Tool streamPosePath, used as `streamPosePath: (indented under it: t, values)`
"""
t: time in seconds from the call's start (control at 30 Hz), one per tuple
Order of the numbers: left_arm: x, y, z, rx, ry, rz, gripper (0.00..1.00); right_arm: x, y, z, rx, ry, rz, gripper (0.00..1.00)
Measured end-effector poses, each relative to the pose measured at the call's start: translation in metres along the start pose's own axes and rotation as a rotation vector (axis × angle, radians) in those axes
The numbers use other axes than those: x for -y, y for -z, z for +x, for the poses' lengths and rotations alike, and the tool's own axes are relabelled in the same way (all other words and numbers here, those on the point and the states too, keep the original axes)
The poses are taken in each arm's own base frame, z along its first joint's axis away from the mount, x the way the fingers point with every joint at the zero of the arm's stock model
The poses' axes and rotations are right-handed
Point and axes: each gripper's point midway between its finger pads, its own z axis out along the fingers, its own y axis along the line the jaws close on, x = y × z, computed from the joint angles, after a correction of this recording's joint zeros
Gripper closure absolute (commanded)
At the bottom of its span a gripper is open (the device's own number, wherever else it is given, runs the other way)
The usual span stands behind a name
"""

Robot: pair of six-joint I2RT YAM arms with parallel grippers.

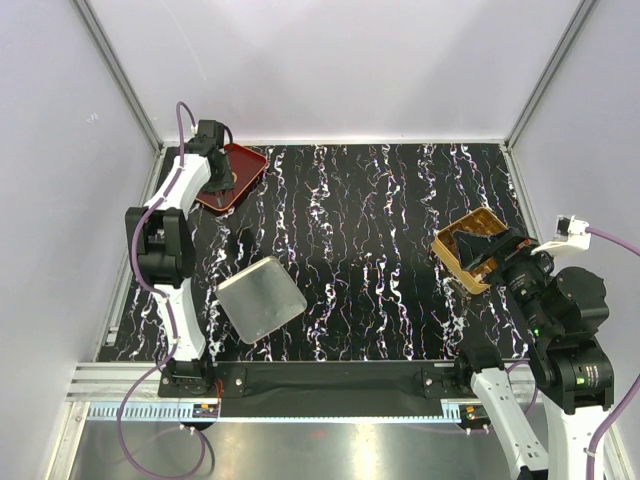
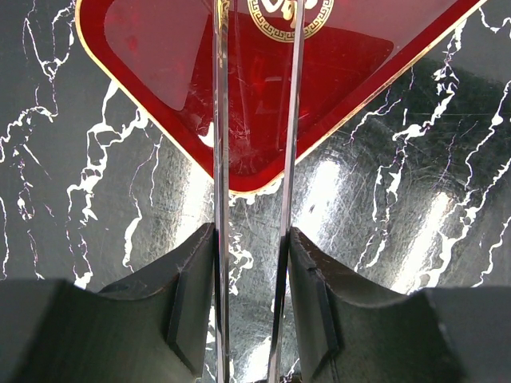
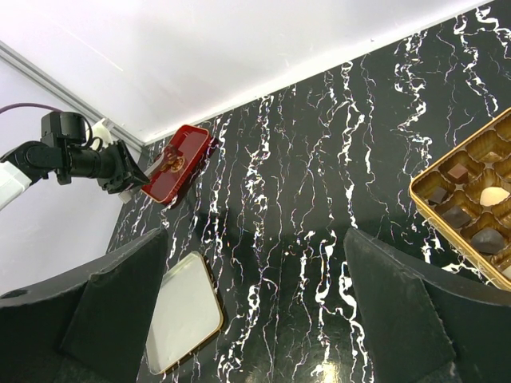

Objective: Pack the chocolate

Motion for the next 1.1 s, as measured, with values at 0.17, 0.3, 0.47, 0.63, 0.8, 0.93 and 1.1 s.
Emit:
streamPosePath:
  t: [0.17, 0.3, 0.47, 0.63, 0.8, 0.93, 1.1]
  values:
    - [0.001, 0.0, -0.003, 0.005, 0.001, 0.001, 0.58, 0.002, -0.001, 0.001, -0.003, 0.0, 0.005, 0.0]
    - [0.002, -0.002, -0.004, 0.006, 0.001, 0.002, 0.59, 0.002, -0.002, 0.001, -0.004, 0.0, 0.008, 0.0]
    - [0.001, -0.002, -0.003, 0.004, 0.0, 0.0, 0.63, 0.002, -0.002, 0.002, -0.004, 0.0, 0.008, 0.0]
    - [0.001, -0.002, -0.002, -0.002, -0.003, -0.001, 0.66, 0.002, -0.002, 0.002, -0.005, 0.0, 0.008, 0.0]
    - [0.0, -0.001, 0.0, -0.01, -0.006, -0.003, 0.67, 0.002, -0.002, 0.002, -0.005, -0.001, 0.008, 0.0]
    - [-0.001, 0.002, 0.002, -0.018, -0.008, -0.003, 0.68, 0.002, -0.002, 0.002, -0.005, -0.001, 0.008, 0.0]
    - [-0.002, 0.019, 0.003, -0.014, -0.008, 0.011, 0.69, 0.002, -0.002, 0.002, -0.005, -0.001, 0.008, 0.0]
